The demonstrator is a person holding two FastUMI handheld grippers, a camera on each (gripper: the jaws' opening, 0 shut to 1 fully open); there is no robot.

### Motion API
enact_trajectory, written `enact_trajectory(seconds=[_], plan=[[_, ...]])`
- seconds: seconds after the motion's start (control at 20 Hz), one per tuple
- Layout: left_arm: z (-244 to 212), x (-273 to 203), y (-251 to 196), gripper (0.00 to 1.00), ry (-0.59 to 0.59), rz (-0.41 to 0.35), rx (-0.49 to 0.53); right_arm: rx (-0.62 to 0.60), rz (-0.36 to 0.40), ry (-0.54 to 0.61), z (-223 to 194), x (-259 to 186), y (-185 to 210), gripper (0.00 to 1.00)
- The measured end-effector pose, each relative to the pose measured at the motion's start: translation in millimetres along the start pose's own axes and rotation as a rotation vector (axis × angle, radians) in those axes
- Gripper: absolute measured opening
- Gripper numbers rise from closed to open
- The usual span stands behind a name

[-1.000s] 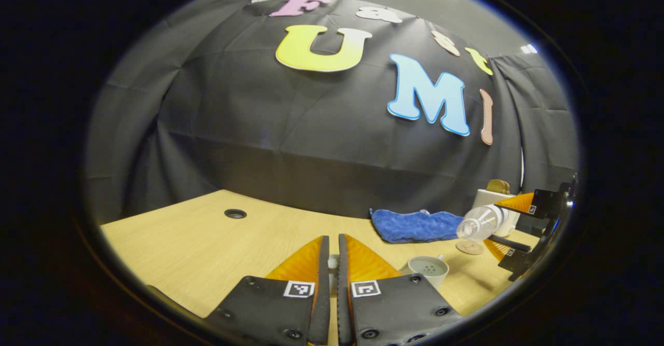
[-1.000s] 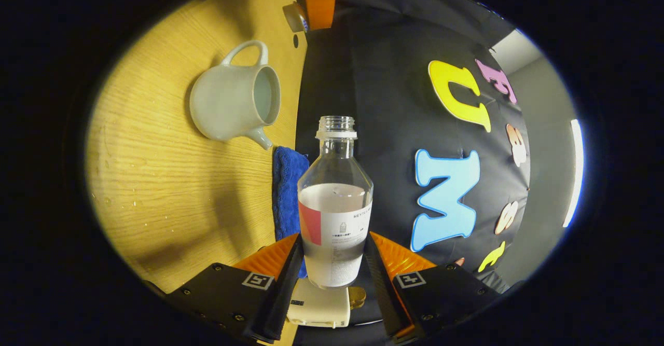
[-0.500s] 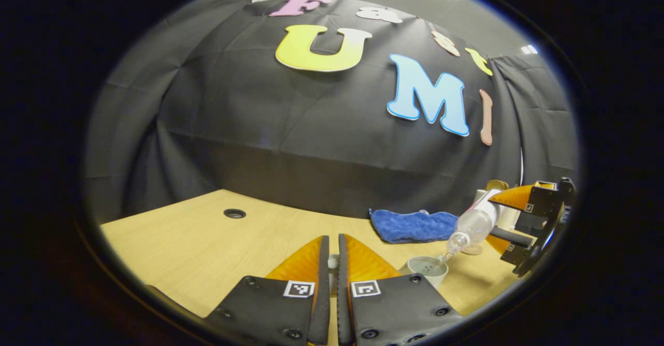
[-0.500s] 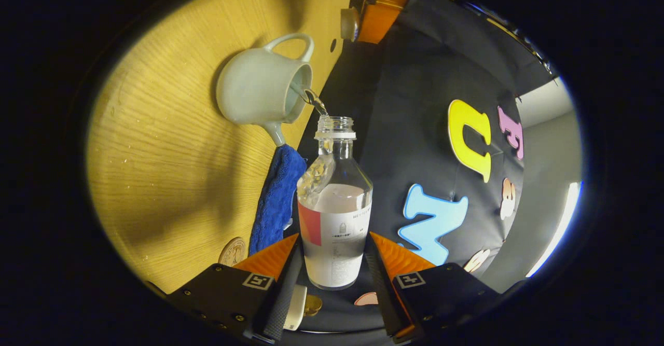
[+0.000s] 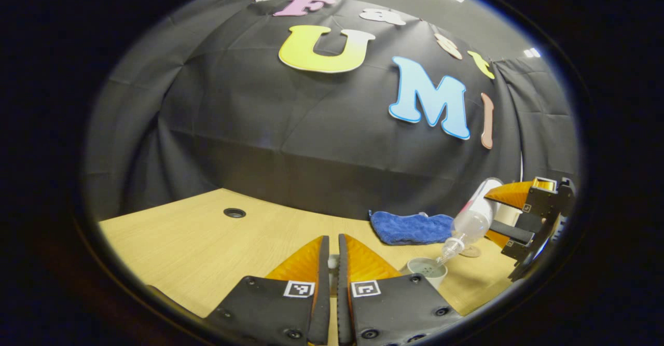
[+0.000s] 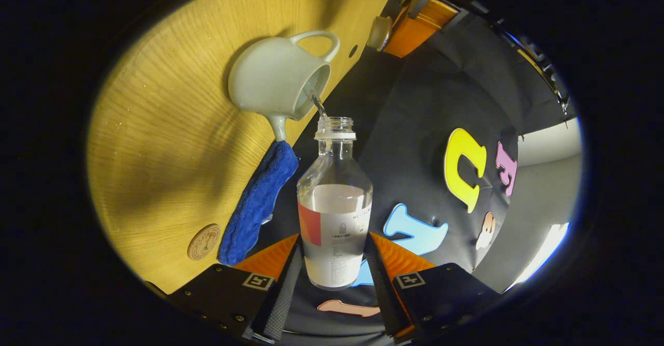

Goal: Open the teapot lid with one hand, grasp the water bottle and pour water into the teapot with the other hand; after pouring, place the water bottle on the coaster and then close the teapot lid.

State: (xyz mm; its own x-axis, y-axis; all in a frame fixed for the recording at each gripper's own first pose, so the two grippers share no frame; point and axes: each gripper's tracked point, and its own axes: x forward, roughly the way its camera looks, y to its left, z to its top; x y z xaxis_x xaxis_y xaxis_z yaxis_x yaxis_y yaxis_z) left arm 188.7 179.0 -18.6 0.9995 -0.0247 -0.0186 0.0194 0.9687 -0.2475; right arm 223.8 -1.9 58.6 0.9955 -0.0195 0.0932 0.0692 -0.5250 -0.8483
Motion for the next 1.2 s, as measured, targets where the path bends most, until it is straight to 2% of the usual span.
enact_trajectory(seconds=[1.0, 1.05, 1.1, 1.2], plan=[[-1, 0, 0, 0.12, 0.004, -0.001, -0.004, -0.169, -0.107, -0.065, 15, 10, -31, 0.70], [-2, 1, 0, 0.12, 0.004, -0.001, -0.004, -0.181, -0.114, -0.069, 15, 10, -32, 0.67], [-2, 0, 0, 0.12, 0.005, -0.001, -0.003, -0.189, -0.118, -0.070, 16, 9, -32, 0.70], [-1, 0, 0, 0.12, 0.004, -0.001, -0.004, -0.208, -0.128, -0.069, 16, 10, -32, 0.70]])
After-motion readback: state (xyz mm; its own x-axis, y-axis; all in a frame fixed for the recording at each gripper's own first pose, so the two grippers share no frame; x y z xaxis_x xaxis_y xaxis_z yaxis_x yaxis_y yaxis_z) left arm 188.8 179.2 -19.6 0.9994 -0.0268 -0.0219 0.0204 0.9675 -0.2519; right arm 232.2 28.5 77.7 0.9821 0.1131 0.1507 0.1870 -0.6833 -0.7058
